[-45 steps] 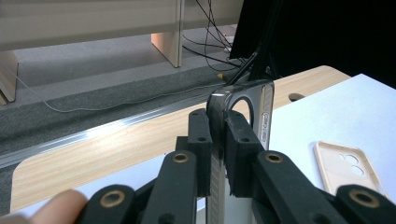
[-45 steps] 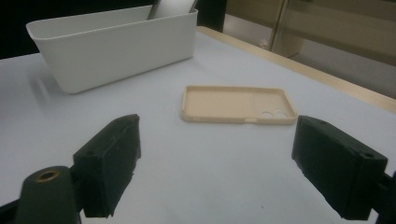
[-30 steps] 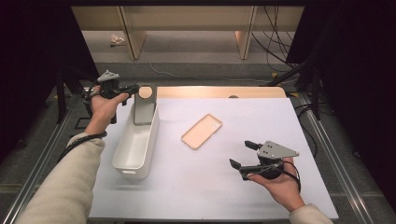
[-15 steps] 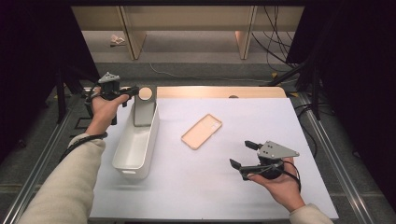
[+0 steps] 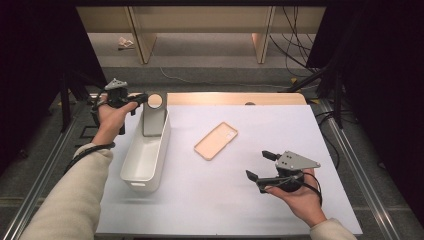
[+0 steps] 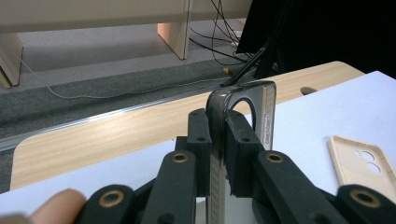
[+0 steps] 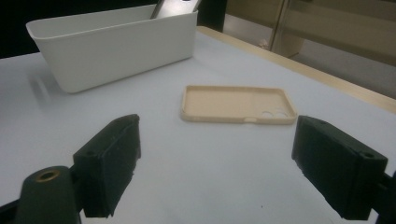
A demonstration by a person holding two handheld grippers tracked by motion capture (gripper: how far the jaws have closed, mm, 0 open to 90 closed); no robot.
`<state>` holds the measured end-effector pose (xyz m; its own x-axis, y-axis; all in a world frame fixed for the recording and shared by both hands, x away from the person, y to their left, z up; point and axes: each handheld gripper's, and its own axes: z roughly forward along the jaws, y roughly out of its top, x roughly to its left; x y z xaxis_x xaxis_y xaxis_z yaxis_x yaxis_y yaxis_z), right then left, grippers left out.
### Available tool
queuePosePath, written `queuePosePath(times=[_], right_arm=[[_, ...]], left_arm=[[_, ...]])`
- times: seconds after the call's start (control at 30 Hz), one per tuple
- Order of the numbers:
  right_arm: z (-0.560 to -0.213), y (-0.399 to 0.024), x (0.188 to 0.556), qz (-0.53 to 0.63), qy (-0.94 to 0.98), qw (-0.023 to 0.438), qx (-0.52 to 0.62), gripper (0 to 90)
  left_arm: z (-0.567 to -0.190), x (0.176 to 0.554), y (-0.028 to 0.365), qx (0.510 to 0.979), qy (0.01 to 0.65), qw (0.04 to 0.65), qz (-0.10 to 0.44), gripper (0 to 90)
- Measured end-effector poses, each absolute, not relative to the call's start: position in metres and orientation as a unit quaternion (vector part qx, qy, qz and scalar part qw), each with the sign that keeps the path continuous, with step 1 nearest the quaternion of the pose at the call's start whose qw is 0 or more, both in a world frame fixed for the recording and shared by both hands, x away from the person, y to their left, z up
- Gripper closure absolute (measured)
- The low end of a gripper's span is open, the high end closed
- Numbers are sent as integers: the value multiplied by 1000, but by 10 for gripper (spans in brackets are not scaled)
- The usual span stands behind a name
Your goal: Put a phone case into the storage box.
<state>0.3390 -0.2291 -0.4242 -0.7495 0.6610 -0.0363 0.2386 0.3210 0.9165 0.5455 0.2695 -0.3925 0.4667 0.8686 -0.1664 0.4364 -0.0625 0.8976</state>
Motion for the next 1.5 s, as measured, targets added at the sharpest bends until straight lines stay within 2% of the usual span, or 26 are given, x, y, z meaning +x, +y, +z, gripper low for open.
queuePosePath(times=[1.1, 1.5], right_arm=[[-425, -229, 339, 506, 786, 207, 287, 165], [-425, -229, 339, 506, 787, 207, 287, 165]], left_arm=[[-405, 551, 272, 699, 487, 471, 227, 764], [-407, 553, 269, 708, 487, 455, 234, 703]])
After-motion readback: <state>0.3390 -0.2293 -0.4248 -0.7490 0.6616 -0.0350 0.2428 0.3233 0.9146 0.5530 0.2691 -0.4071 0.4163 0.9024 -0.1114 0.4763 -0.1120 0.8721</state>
